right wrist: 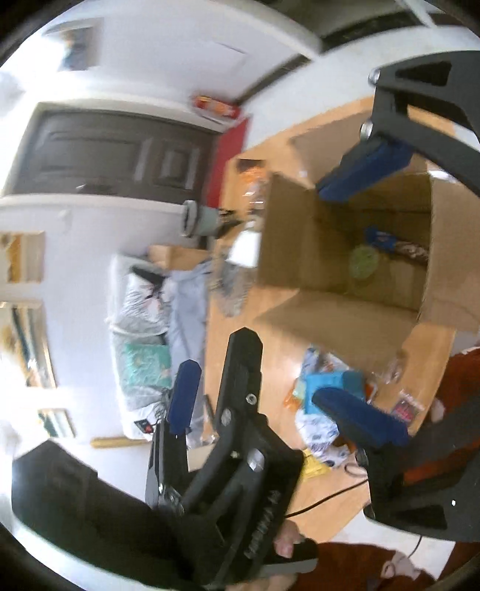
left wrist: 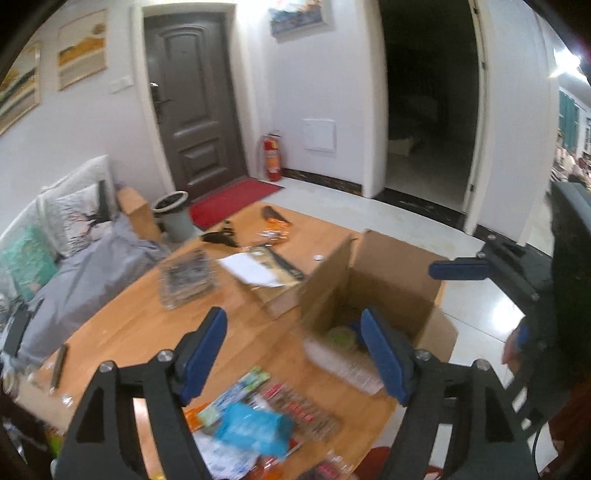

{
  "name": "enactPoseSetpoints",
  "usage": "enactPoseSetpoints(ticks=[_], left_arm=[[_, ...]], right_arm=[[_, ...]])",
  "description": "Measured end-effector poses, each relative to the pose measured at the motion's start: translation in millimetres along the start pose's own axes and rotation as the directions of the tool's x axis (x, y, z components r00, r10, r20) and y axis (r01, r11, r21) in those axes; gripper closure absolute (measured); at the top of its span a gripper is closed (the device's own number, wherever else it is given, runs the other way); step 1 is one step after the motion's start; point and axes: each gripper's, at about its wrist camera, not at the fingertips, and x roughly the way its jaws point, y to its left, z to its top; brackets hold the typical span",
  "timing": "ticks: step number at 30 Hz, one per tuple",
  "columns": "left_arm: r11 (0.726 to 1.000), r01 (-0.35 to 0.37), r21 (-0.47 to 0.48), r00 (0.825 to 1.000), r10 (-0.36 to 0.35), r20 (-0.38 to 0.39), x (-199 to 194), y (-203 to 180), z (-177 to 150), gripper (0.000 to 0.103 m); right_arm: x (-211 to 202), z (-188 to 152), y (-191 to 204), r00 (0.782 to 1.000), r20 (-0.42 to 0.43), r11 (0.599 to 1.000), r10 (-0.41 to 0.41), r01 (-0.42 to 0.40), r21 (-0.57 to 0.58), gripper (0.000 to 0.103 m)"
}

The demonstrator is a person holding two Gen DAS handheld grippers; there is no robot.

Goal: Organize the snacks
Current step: 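Drop the chocolate bar and jelly cup into the cardboard box, opening both grippers, then grasp the blue pack with the right gripper while the left gripper grasps the white yogurt bag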

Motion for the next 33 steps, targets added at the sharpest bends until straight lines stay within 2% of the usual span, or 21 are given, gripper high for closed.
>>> enactPoseSetpoints(ticks=[4, 9, 13, 18, 20, 23, 26, 30, 33], left_arm=[[0.995, -0.091, -0.032, 0.996, 0.092, 0.013, -32, 29, -26, 0.029], [0.974, -0.198, -0.111, 0.98, 0.198, -0.009, -54, 74, -77, 0.027], [0.956, -0.241, -0.166, 0.971, 0.237, -0.043, -52, 96, -120, 0.026], [0.95, -0.209, -0.231, 0.976, 0.187, -0.111, -21, 112, -180, 0.026], [0.946, -0.215, -0.244, 0.974, 0.189, -0.127, -6, 114, -197, 0.026], [0.955, -0.182, -0.236, 0.977, 0.147, -0.157, 20, 113, -221, 0.026], [0.963, -0.154, -0.223, 0.977, 0.114, -0.182, 43, 108, -234, 0.018], [0.967, -0.105, -0.234, 0.976, 0.054, -0.213, 71, 109, -247, 0.018], [0.971, -0.088, -0.224, 0.973, 0.037, -0.226, 88, 109, -249, 0.018]], right_arm=[[-9, 12, 50, 0.994, 0.018, 0.99, 0.109, -0.107, -0.097, 0.0], [5, 20, 92, 0.971, 0.016, 0.967, 0.24, -0.238, -0.091, 0.0], [32, 13, 110, 0.957, -0.021, 0.955, 0.29, -0.291, -0.049, 0.0], [74, -8, 126, 0.946, -0.094, 0.95, 0.311, -0.313, -0.008, 0.0], [92, -17, 127, 0.944, -0.124, 0.951, 0.307, -0.308, 0.011, 0.0], [121, -32, 125, 0.942, -0.157, 0.955, 0.296, -0.293, 0.04, 0.0], [145, -45, 122, 0.939, -0.192, 0.959, 0.284, -0.279, 0.053, 0.003], [175, -55, 112, 0.934, -0.229, 0.961, 0.275, -0.264, 0.077, 0.006], [193, -60, 106, 0.926, -0.246, 0.957, 0.287, -0.269, 0.105, 0.007]])
